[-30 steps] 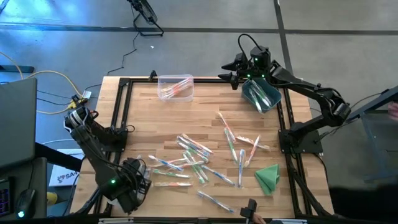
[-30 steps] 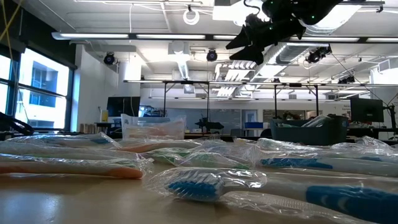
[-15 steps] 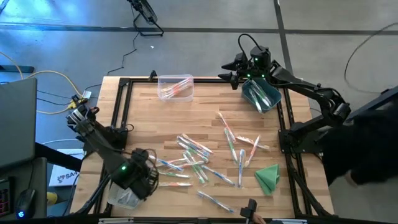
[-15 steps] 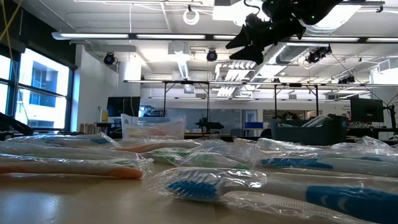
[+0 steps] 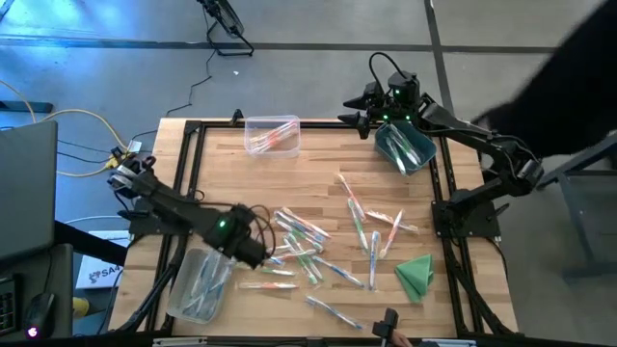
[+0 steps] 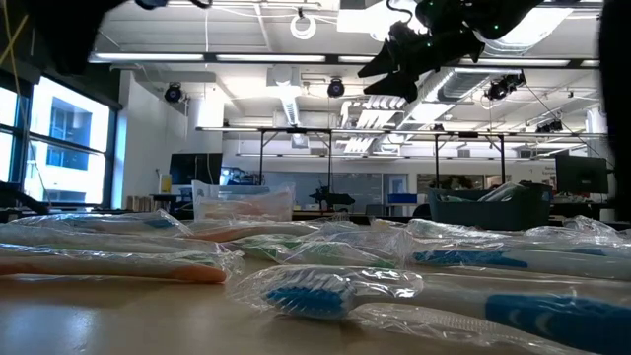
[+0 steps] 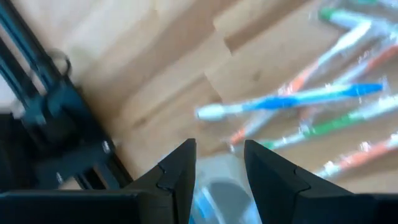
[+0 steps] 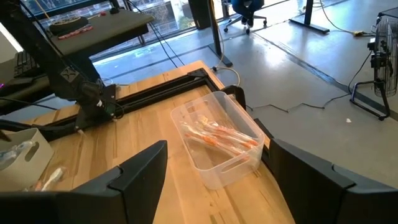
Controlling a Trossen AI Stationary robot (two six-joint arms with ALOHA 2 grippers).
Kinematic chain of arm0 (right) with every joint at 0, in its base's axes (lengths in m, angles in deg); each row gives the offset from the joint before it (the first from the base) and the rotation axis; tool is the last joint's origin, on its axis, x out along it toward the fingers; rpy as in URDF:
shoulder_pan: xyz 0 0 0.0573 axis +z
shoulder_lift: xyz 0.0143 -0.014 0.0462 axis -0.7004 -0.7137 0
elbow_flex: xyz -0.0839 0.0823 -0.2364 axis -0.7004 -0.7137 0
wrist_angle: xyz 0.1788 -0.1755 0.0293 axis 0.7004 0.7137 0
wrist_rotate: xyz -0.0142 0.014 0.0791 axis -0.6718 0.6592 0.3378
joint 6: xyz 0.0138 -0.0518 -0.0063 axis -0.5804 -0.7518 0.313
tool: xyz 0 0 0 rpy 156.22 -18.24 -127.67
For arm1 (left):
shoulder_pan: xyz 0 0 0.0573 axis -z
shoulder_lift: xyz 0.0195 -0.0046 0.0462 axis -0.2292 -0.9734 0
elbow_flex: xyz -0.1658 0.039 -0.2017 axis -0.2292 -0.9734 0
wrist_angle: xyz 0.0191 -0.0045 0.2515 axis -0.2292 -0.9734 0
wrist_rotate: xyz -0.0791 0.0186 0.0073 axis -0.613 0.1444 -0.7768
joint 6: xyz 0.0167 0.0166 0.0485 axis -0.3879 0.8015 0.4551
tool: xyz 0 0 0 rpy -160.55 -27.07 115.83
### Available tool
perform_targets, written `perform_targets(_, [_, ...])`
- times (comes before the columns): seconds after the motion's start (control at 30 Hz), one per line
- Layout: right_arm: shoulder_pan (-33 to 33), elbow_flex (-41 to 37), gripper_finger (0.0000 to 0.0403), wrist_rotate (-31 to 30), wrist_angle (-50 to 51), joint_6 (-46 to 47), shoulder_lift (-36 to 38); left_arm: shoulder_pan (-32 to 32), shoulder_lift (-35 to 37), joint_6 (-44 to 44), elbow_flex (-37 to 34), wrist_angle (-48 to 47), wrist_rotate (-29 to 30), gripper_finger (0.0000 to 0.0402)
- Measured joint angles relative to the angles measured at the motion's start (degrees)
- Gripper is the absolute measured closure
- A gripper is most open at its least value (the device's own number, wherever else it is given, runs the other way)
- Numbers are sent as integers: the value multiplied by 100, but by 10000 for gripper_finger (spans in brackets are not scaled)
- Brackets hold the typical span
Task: Pick & Place Toothbrushes
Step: Put the orange toothbrush into the transparent bin
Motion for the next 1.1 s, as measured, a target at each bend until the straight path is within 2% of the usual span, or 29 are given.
perform_targets(0.43, [0,0,129,0,206,-2,0,-1150,0,2244,-4,113,712,270])
perform_targets(0.67, [0,0,129,2,290,-2,0,-1574,45,3095,-5,308,1216,270])
perform_targets(0.87, [-2,0,129,-16,282,-89,0,-1836,547,3381,-178,157,1662,270])
perform_targets(1.1, [-1,0,129,-29,244,-157,0,-2026,1591,3371,-580,353,2407,270])
